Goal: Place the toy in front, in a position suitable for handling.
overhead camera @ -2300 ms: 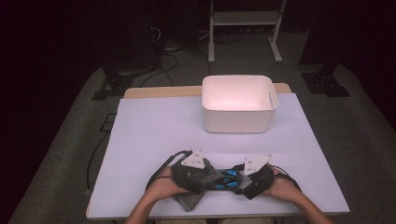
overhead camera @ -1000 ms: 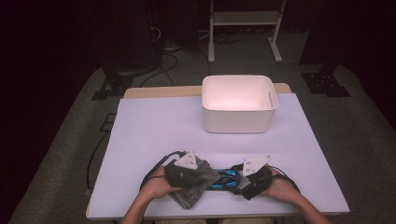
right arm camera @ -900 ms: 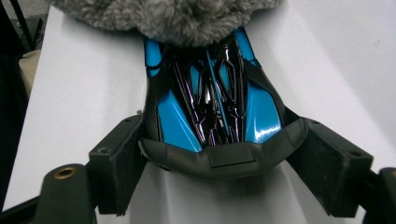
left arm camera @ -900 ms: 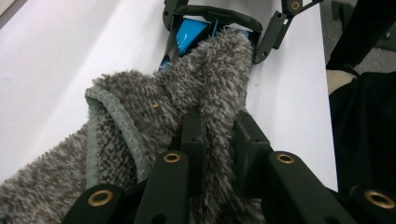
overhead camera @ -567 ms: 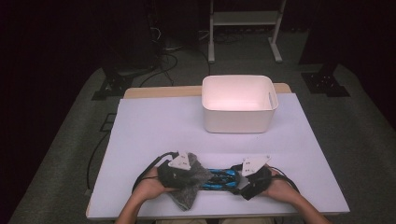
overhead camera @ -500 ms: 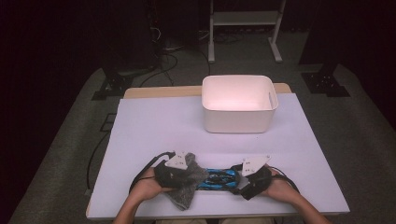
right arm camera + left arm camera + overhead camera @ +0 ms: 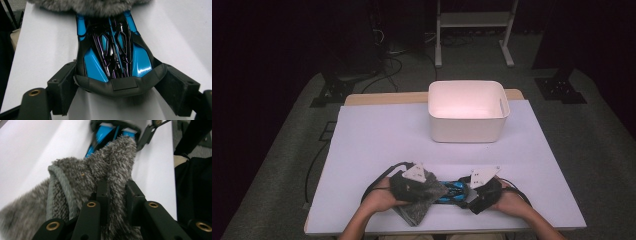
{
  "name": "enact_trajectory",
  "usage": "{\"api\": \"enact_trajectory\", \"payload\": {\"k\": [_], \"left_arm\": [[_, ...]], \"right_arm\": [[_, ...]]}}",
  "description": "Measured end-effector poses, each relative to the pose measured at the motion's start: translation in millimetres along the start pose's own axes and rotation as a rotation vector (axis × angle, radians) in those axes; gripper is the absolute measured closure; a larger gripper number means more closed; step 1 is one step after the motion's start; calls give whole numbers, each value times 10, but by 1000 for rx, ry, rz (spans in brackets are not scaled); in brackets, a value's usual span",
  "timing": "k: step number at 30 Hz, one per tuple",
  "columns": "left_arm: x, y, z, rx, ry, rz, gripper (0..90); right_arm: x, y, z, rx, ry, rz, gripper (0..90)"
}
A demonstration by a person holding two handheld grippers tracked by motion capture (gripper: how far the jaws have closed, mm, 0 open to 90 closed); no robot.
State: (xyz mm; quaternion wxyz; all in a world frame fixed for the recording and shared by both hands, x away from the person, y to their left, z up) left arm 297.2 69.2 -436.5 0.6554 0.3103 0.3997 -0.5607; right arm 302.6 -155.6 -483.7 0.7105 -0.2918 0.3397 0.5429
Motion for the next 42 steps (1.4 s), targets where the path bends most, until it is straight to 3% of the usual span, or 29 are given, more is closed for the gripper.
{"api": "enact_trajectory", "payload": {"k": [3,6,13,17,21,32,38,42], "left_arm": [[47,-36,101,48,35,10,751],[39,-22,102,47,39,6,751],[-25,86,-105,-32,1,1,752],[-92,163,-243,-70,19,38,751],[-141,222,-328,-103,10,43,751],[-104,230,-254,-85,7,38,751],[-70,224,-230,-89,-15,20,752],[-54,184,-109,-58,-22,0,751]], "right_arm": [[-1,2,0,3,-2,-1,205],[-1,3,-1,5,-2,1,205],[3,3,0,-11,0,-5,206],[4,4,0,-10,3,-5,206],[7,-11,13,-51,9,5,220],[12,-121,124,-125,80,46,229],[33,-126,78,-97,36,61,229],[63,-123,70,-70,12,76,236]]}}
Point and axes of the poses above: each handheld gripper's, and its own axes: x roughly forward along the jaws, z roughly out of its top, y roughly to its left, the point moved 3 cm from there along x, roughly forward along the jaws, and after that the axes turned 12 degrees about y, right-handed, at the moved point
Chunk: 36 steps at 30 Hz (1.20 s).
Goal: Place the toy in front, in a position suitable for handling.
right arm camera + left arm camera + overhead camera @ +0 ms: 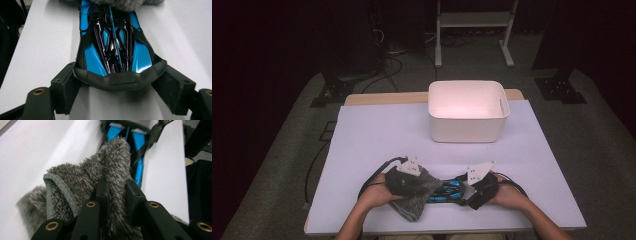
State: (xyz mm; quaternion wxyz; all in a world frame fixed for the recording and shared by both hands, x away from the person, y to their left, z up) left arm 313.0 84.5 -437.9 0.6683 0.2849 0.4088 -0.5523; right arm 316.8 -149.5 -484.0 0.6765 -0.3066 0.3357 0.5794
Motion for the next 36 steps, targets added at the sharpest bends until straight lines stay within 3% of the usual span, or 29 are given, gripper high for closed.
{"api": "enact_trajectory", "payload": {"k": [1,4,10,15,20,22,23,24,27,32,34,36], "left_arm": [[0,0,0,0,0,0,751],[62,-48,187,60,22,-4,751],[41,-38,174,58,35,3,751],[-103,46,-45,10,56,58,751],[-193,104,-169,-38,71,85,742],[-190,117,-167,-54,69,79,685],[-190,117,-167,-54,69,79,596],[-169,138,-133,-81,60,93,556],[-111,146,-65,-88,40,90,458],[-46,167,6,-85,41,90,444],[-57,164,79,-83,-39,16,447],[-59,166,105,-90,-53,3,454]], "right_arm": [[0,0,0,0,0,0,236],[2,4,3,2,1,0,237],[1,11,-1,4,0,-6,239],[0,11,-2,5,1,-7,241],[0,11,-2,5,2,-7,241],[0,13,-2,6,2,-8,241],[0,13,-2,6,2,-8,241],[0,13,-2,6,1,-9,241],[-1,14,-3,6,2,-10,241],[0,15,-3,7,2,-10,241],[0,15,-3,10,2,-8,241],[0,15,-3,10,1,-8,241]]}}
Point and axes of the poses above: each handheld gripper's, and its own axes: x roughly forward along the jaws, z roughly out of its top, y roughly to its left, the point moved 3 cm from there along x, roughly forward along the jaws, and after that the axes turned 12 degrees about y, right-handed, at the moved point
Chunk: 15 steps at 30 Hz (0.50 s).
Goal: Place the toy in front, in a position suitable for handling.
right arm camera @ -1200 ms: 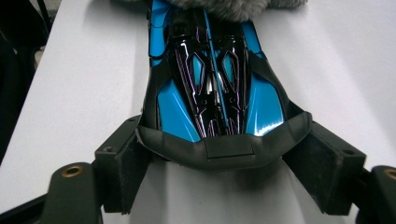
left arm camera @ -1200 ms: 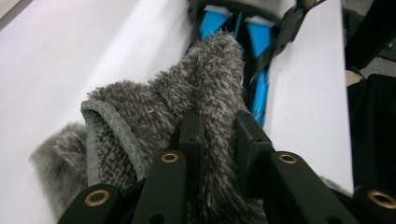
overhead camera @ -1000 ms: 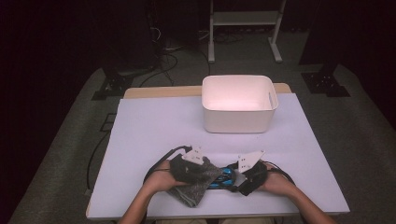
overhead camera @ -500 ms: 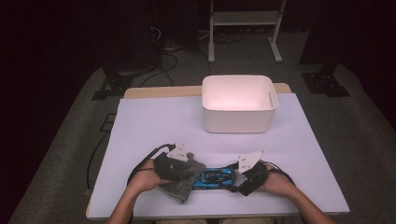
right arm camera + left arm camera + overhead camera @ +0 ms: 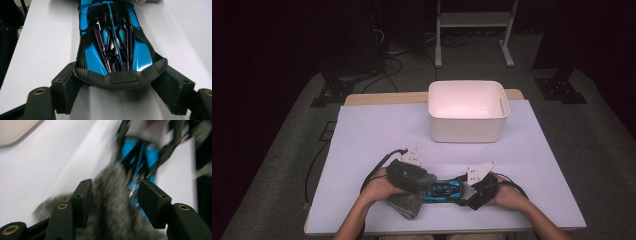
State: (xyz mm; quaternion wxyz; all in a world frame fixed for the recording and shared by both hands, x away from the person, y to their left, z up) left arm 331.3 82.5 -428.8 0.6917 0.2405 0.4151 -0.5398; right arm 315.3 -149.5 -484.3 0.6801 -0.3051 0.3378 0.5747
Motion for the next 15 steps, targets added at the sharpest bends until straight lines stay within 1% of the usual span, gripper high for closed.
{"api": "enact_trajectory", "payload": {"k": [1,2,3,4,5,6,7,8,11,12,13,14,15], "left_arm": [[53,-5,33,16,46,28,480],[53,-5,33,16,46,28,510],[147,-21,36,46,129,63,550],[144,-27,49,42,114,60,585],[144,-27,49,42,114,60,648],[123,-25,56,50,134,76,709],[109,-28,55,52,138,64,743],[109,-28,55,52,138,64,764],[31,-48,-15,64,139,42,796],[18,-50,-50,62,142,44,797],[18,-50,-50,62,142,44,797],[6,-52,-136,50,152,37,797],[3,-52,-171,43,152,34,797]], "right_arm": [[0,1,0,0,0,-1,241],[0,1,0,0,0,-1,241],[0,-2,-1,-4,0,-2,241],[1,-1,0,-3,-1,-1,241],[1,-1,0,-3,-1,-1,241],[1,0,0,-2,0,-2,241],[1,2,-1,1,0,-1,241],[0,2,0,0,0,-2,241],[1,2,-2,-3,-1,-4,241],[0,2,-2,-3,-1,-4,241],[0,2,-2,-3,-1,-4,241],[0,1,-2,-2,0,-4,242],[0,2,-2,-1,0,-3,241]]}}
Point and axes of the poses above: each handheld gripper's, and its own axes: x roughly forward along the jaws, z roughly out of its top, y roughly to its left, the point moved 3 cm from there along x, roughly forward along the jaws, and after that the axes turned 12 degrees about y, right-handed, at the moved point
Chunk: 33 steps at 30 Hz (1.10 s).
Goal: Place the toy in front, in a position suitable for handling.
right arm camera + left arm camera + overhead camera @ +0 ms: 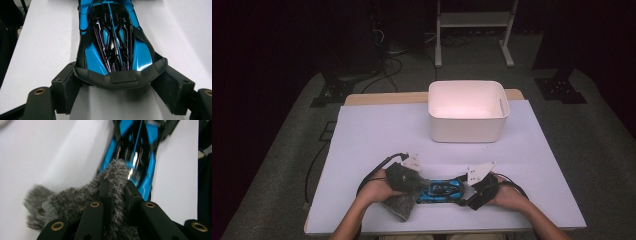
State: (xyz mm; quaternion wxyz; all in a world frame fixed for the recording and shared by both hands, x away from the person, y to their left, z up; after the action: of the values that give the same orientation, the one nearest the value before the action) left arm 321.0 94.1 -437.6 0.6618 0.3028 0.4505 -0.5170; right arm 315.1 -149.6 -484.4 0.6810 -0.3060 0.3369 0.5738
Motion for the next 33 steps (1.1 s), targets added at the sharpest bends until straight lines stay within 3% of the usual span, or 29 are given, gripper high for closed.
{"api": "enact_trajectory", "payload": {"k": [4,5,6,10,11,12,13,15,16,18,19,27,33], "left_arm": [[1,-17,-120,-22,-26,-42,797],[4,-47,-167,-31,-50,-105,798],[16,-74,-172,-26,-54,-122,800],[18,-141,-94,-2,-64,-124,799],[30,-188,25,30,-76,-144,799],[30,-188,25,30,-76,-144,799],[87,-255,228,78,-64,-147,799],[135,-325,437,129,-56,-152,799],[135,-325,437,129,-56,-152,799],[185,-362,594,170,-30,-126,799],[262,-373,713,198,12,-101,798],[311,-350,766,184,-3,-137,798],[455,-386,929,215,8,-156,795]], "right_arm": [[0,-1,-1,-5,0,-2,241],[0,0,-1,-4,0,-2,241],[1,-1,0,-4,0,-2,242],[0,1,1,-1,1,-2,242],[2,4,3,3,1,-2,242],[3,6,4,3,1,-3,242],[3,7,5,3,1,-4,242],[5,7,5,4,0,-3,242],[4,9,5,4,0,-5,242],[2,10,4,5,1,-7,241],[2,13,2,8,0,-9,241],[2,12,2,14,-2,-4,242],[-1,15,0,23,-4,-1,236]]}}
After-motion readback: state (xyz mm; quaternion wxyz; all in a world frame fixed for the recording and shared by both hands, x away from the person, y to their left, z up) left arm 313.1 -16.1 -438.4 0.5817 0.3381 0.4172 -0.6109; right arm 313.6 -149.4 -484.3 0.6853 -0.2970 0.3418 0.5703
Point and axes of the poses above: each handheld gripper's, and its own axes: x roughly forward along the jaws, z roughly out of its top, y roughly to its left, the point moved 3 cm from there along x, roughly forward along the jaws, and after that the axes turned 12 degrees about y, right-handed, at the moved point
